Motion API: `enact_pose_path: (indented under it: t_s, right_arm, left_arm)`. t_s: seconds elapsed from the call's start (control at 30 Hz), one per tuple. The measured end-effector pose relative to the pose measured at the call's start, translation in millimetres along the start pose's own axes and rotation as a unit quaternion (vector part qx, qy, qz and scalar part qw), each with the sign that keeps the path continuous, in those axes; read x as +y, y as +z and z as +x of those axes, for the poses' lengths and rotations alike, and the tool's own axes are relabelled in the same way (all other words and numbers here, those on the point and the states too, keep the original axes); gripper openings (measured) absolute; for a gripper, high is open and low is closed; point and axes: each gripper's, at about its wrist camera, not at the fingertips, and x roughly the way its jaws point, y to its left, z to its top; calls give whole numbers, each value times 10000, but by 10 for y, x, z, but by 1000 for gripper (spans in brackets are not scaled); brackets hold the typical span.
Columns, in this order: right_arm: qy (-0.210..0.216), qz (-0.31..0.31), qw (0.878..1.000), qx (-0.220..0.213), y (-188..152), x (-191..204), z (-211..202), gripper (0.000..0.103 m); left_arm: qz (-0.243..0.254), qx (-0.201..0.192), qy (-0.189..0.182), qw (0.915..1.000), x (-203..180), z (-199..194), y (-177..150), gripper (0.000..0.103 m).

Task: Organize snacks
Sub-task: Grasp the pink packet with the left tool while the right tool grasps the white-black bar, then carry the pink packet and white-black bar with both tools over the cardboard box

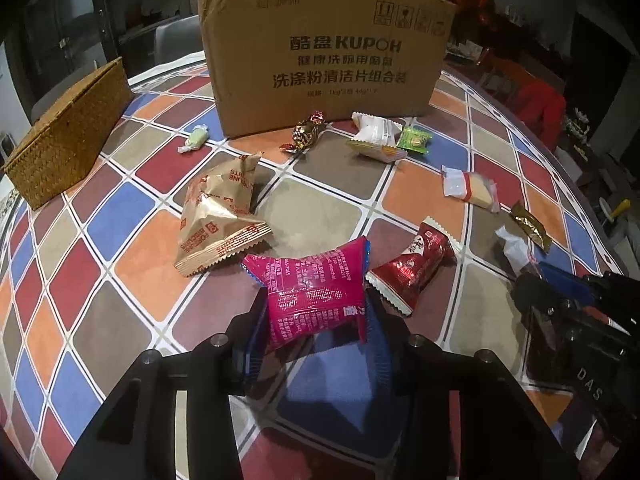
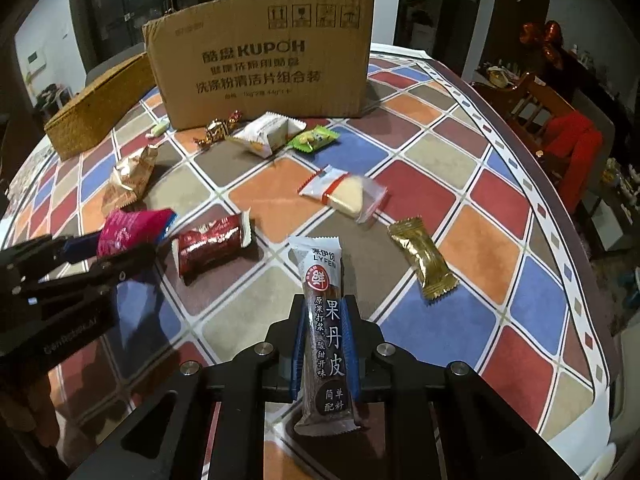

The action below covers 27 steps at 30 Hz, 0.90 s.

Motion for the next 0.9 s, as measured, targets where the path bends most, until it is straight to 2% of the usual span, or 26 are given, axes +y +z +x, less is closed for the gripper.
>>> enact_pose_path:
  t_s: [0.3,0.9]
  right_arm:
    - [-8,85,9997,-219,194,-33,-138,18]
    - [135,68,9971,-750,617,-52,-463,18]
  left_arm:
    - [-38,-27,38,10000,27,-156,74,44]
    - [-72,-435,186,9989,84,-583,478,44]
